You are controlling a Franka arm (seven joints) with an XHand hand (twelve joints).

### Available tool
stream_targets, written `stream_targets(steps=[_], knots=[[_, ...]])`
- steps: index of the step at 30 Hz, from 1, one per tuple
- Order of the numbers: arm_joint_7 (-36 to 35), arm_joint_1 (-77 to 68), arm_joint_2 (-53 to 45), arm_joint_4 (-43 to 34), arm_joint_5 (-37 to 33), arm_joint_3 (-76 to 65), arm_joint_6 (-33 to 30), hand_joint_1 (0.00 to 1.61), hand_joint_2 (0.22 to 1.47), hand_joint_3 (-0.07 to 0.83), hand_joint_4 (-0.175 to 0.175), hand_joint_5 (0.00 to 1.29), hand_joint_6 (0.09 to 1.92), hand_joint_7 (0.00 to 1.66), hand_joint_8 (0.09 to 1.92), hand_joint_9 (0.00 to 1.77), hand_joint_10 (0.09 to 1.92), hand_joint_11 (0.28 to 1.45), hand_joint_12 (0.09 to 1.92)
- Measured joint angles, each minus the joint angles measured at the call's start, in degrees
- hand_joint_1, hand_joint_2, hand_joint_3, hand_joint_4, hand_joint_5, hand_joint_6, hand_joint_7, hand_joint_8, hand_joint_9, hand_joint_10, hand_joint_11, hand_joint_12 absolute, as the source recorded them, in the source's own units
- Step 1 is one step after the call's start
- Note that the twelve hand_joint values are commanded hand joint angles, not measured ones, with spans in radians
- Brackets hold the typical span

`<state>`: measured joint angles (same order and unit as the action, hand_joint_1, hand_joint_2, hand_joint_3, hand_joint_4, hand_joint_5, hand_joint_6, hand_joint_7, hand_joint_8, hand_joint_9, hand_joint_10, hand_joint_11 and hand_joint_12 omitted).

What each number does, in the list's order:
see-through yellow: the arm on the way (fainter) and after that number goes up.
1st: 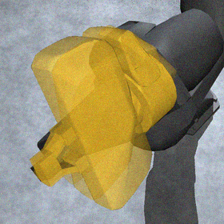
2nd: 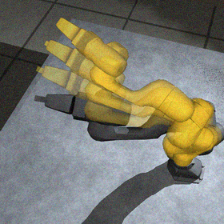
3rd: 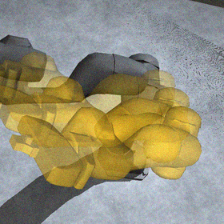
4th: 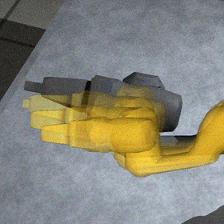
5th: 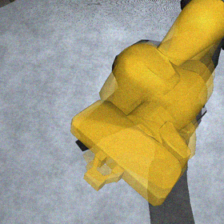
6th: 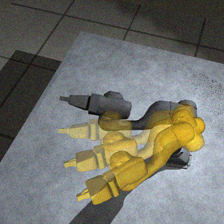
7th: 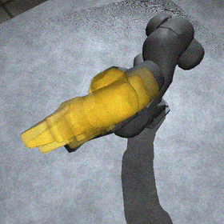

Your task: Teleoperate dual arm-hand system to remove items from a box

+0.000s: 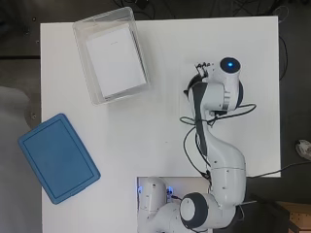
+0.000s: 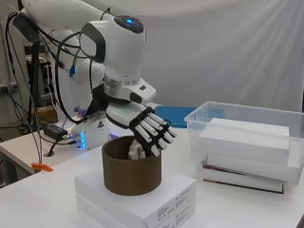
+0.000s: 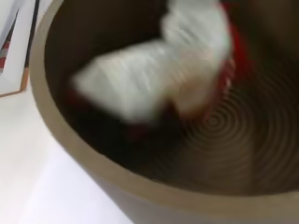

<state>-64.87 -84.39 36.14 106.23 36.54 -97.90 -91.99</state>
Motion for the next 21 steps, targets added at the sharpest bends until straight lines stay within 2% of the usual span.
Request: stream_targets(steps=[2,8,12,15,18,21], knots=[[1.8,0.4,0.3,1.0,2.1,1.4,-1.2,0.01,0.76,0.005,0.002,0.11,0.09,0.13,0.09,0.27,0.09,0.47,0.09],[7.7,8.8,1.5,4.3,6.1,13.2,-5.6,0.00,0.82,0.015,0.031,0.22,0.09,0.17,0.09,0.27,0.09,0.45,0.09],[12.9,13.0,1.9,3.6,5.3,21.5,-4.3,0.00,0.85,0.017,0.021,0.21,0.09,0.21,0.09,0.28,0.09,0.44,0.09],[17.8,16.6,2.4,3.2,3.7,28.8,-2.5,0.01,0.86,0.007,0.008,0.21,0.09,0.29,0.09,0.36,0.09,0.46,0.09],[24.9,21.9,3.5,3.6,0.7,39.1,0.2,0.01,0.85,-0.004,0.005,0.22,0.09,0.41,0.09,0.49,0.09,0.52,0.09],[31.0,25.5,4.3,4.8,-2.9,45.3,2.1,0.02,0.83,-0.013,0.007,0.20,0.09,0.42,0.09,0.49,0.09,0.53,0.09]])
